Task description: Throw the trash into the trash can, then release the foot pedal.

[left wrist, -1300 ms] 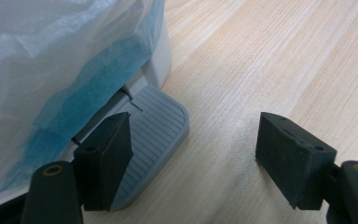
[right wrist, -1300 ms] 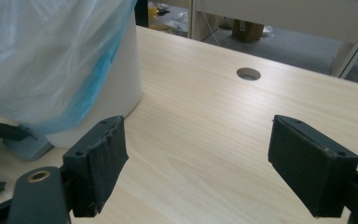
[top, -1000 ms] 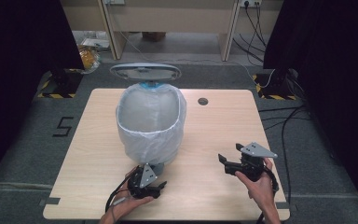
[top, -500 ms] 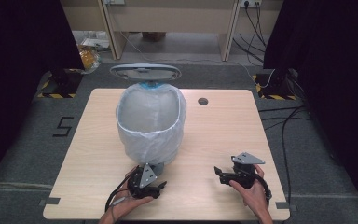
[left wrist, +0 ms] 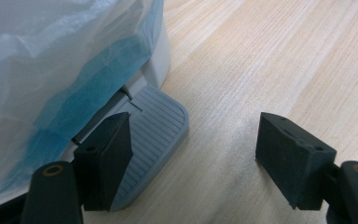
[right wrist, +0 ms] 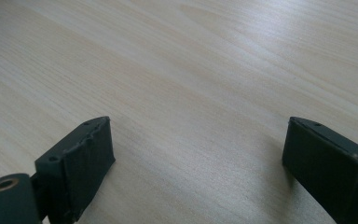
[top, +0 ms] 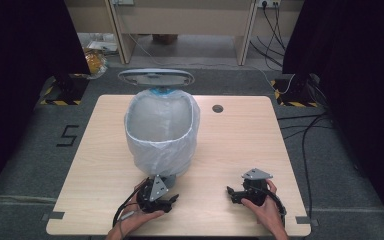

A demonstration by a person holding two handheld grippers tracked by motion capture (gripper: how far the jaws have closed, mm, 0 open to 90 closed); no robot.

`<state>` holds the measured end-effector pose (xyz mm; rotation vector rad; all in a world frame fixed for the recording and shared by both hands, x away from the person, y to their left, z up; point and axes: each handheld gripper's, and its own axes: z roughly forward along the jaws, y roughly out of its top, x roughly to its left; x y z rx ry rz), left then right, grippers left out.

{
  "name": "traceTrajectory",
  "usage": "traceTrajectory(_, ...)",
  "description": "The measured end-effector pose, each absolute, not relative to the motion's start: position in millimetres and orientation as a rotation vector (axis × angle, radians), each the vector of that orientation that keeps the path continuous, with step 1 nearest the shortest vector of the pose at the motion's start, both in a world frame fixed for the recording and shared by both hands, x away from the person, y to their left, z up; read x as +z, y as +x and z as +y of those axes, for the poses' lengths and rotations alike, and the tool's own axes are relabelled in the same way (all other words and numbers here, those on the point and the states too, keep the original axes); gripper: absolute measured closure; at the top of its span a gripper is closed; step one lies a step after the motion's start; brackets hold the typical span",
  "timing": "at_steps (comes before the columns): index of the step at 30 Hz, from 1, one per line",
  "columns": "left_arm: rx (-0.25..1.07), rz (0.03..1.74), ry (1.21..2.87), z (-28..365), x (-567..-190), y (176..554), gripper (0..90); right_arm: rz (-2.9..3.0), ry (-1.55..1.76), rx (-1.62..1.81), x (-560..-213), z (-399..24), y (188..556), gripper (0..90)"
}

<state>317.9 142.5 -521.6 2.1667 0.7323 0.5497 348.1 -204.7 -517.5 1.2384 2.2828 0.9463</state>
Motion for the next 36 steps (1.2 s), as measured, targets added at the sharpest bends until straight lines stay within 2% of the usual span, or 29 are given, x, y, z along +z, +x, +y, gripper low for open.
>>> traceTrajectory(36, 0.555, 0.730, 2.165, 142.4, -521.8, 318.1, 26.3, 2.294, 1.221, 0.952, -517.9, -205.2, 347.2, 7.9)
